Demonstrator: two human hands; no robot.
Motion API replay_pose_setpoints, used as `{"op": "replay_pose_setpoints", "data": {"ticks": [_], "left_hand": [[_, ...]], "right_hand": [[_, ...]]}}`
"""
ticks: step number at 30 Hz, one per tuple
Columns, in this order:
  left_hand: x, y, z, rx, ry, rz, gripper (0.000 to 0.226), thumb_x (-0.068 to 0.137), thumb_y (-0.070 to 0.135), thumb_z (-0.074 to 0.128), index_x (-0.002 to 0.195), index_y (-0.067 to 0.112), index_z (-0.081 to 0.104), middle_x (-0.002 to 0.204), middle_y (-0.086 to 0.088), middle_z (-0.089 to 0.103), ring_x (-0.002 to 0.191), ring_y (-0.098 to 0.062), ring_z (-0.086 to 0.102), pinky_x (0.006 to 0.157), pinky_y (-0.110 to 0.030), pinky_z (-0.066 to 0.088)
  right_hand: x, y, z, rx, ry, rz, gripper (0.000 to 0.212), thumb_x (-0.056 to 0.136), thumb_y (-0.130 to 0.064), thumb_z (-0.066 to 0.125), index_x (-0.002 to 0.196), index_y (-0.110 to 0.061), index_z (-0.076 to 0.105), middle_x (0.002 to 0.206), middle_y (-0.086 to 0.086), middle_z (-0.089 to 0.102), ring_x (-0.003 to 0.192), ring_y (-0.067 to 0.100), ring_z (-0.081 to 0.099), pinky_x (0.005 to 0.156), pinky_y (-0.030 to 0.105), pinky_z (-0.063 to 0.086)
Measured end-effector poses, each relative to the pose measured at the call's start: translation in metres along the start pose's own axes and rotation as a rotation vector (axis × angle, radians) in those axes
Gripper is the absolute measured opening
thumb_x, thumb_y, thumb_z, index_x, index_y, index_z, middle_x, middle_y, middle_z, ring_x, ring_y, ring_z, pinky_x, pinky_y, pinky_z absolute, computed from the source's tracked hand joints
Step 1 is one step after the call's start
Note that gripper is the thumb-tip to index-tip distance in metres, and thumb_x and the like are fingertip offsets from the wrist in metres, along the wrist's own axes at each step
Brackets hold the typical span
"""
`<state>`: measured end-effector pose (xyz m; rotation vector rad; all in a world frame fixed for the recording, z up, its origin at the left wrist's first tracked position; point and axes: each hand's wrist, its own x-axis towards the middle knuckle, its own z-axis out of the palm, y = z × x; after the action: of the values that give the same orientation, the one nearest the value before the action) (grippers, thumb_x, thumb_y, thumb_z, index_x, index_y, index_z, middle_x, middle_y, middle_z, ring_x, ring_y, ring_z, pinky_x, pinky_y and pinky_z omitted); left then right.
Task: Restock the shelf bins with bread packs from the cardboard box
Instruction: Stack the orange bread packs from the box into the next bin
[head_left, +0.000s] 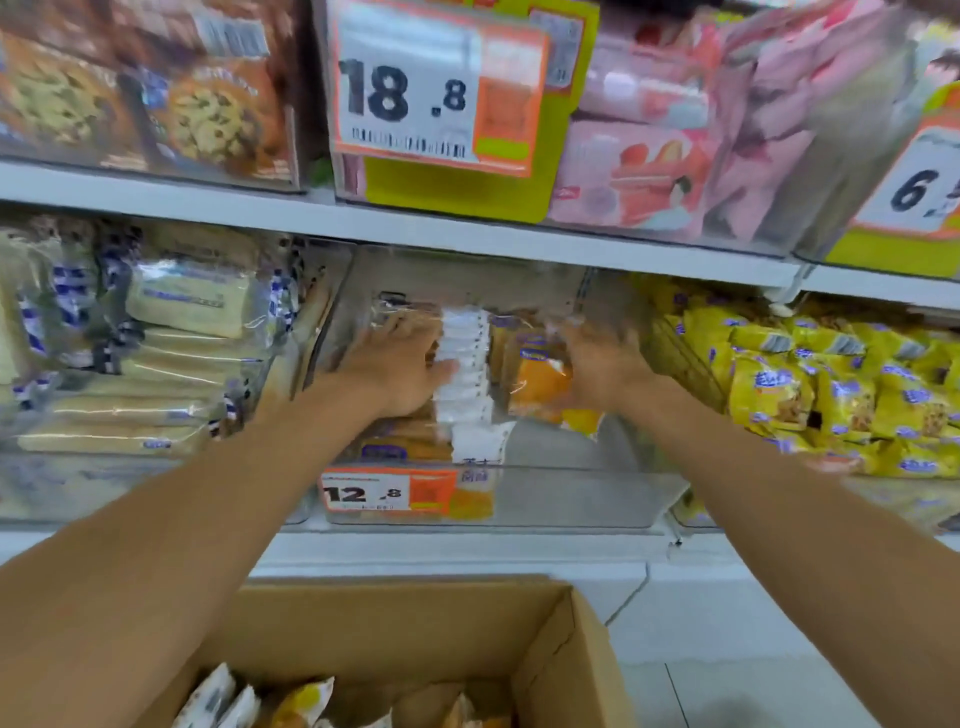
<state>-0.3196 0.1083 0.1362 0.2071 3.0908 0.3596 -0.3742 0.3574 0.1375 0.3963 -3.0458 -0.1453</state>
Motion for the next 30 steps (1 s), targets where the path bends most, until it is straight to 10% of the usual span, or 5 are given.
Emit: {"op": "replay_pose_setpoints", "data": {"ticks": [9, 23, 30], "left_hand": [[0.007, -0.006, 0.015, 0.098, 0.037, -0.018, 0.067, 0.099, 0.061, 0.018, 0.157, 0.03, 0.008, 0.166, 0.003, 0.002, 0.152, -0.02, -0.002, 0.122, -0.048, -0.002], [0.001, -0.004, 0.013, 0.13, 0.025, -0.018, 0.069, 0.098, 0.063, 0.014, 0.157, 0.029, 0.002, 0.166, 0.001, -0.001, 0.152, -0.02, -0.002, 0.122, -0.048, -0.003], [0.001, -0.004, 0.013, 0.131, 0.014, -0.024, 0.07, 0.098, 0.063, 0.014, 0.157, 0.028, 0.003, 0.166, 0.001, 0.0, 0.152, -0.02, -0.002, 0.122, -0.048, -0.003]], "right_hand": [[0.033, -0.03, 0.029, -0.177, 0.285, -0.143, 0.116, 0.063, -0.071, 0.071, 0.153, -0.026, 0.011, 0.141, 0.01, 0.035, 0.13, 0.03, 0.033, 0.108, 0.054, 0.02], [0.038, -0.003, 0.032, -0.208, 0.212, -0.293, 0.126, 0.063, -0.077, 0.065, 0.153, -0.03, -0.01, 0.156, 0.009, 0.016, 0.145, 0.027, 0.015, 0.117, 0.058, 0.001], [0.037, -0.008, 0.041, -0.115, 0.263, -0.323, 0.096, 0.076, -0.08, 0.027, 0.154, -0.031, -0.003, 0.156, 0.011, 0.02, 0.147, 0.023, 0.013, 0.117, 0.057, -0.003]]}}
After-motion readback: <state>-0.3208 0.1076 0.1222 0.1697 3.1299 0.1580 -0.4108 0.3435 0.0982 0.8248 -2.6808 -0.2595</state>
